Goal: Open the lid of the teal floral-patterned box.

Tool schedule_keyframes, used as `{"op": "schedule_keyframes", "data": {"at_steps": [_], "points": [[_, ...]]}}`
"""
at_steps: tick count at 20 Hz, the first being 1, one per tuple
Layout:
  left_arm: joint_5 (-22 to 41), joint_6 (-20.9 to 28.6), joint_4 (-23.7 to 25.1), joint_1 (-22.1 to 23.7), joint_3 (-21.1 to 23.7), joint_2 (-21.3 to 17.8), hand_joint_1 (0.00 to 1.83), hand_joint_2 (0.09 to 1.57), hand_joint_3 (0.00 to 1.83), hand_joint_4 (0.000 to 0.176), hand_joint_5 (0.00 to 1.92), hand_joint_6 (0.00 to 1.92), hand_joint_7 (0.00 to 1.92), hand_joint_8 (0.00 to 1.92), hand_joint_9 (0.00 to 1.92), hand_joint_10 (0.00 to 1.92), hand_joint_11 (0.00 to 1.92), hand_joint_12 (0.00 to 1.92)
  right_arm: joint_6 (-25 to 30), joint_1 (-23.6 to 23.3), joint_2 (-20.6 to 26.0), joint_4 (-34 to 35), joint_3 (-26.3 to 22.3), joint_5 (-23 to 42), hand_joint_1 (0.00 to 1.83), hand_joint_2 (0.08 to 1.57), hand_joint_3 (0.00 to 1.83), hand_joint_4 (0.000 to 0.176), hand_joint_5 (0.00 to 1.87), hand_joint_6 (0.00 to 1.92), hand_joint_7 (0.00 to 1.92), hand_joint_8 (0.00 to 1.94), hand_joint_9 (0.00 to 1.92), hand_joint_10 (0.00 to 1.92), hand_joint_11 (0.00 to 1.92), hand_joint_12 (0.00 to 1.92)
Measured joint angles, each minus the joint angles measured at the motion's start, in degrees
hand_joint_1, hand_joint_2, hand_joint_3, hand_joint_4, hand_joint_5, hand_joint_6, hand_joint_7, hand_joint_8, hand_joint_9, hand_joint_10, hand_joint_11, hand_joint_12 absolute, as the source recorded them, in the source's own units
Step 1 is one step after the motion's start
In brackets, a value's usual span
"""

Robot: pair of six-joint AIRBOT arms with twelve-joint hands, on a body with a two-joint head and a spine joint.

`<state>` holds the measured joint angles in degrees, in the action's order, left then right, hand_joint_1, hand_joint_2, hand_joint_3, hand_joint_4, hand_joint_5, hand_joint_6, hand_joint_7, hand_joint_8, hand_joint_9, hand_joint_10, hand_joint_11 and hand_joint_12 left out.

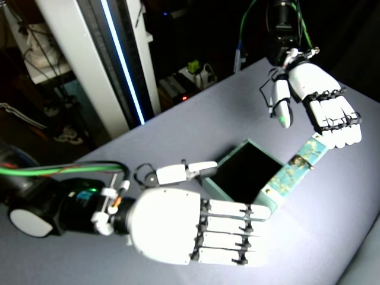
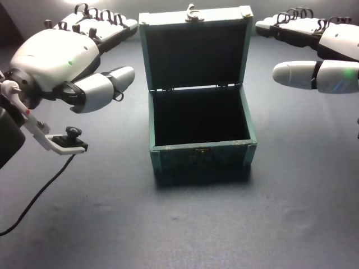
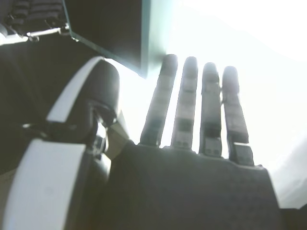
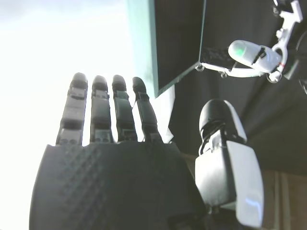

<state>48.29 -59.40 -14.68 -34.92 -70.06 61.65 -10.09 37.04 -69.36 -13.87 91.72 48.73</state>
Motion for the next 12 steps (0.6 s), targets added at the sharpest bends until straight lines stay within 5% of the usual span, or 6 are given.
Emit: {"op": "schedule_keyframes", "data": {"at_steps": [4,8,9,10,11,12], "points": [[0.07,-0.37,-1.33,0.0,-0.09,-1.42,0.0,1.54,0.01,0.0,0.17,0.0,0.14,0.0,0.11,0.0,0.0,0.24,0.0,0.0,0.0,0.13,0.28,-1.51,0.0,1.22,0.0,0.0,0.11,0.0,0.07,0.0,0.0,0.0,0.0,0.0],[2.93,-0.66,-3.17,-1.81,1.81,-4.17,0.04,1.53,0.0,0.0,0.15,0.0,0.13,0.0,0.11,0.0,0.0,0.25,-0.2,0.0,1.29,0.52,-0.66,-1.84,0.0,1.2,0.0,0.042,0.13,0.01,0.1,0.01,0.04,0.01,0.06,0.02],[5.01,-0.61,-3.58,-3.3,3.56,-5.53,0.07,1.54,0.0,0.0,0.15,0.0,0.16,0.0,0.14,0.0,0.0,0.34,-0.68,0.0,1.84,3.19,-1.84,-1.44,0.0,1.18,0.0,0.068,0.15,0.01,0.09,0.01,0.02,0.0,0.03,0.01],[6.75,-0.68,-3.67,-4.37,4.96,-6.47,0.07,1.54,0.0,0.0,0.14,0.0,0.16,0.0,0.14,0.0,0.0,0.36,-1.73,0.02,2.62,4.07,-3.15,-0.94,0.0,1.19,0.0,0.066,0.16,0.01,0.09,0.0,0.0,0.0,0.01,0.01],[9.53,-0.61,-3.61,-5.97,6.75,-7.37,0.05,1.56,0.01,0.0,0.12,0.0,0.11,0.0,0.1,0.0,0.0,0.27,-2.84,0.57,3.43,5.07,-4.7,0.94,0.0,1.26,0.0,0.026,0.17,0.01,0.11,0.0,0.02,0.0,0.02,0.01],[13.7,-0.42,-2.58,-8.0,9.07,-8.5,0.12,1.57,0.02,0.0,0.13,0.0,0.13,0.01,0.11,0.0,0.01,0.28,-3.19,2.27,4.33,6.99,-6.58,4.98,0.0,1.28,0.01,0.044,0.18,0.0,0.11,0.0,0.03,0.0,0.02,0.01]]}}
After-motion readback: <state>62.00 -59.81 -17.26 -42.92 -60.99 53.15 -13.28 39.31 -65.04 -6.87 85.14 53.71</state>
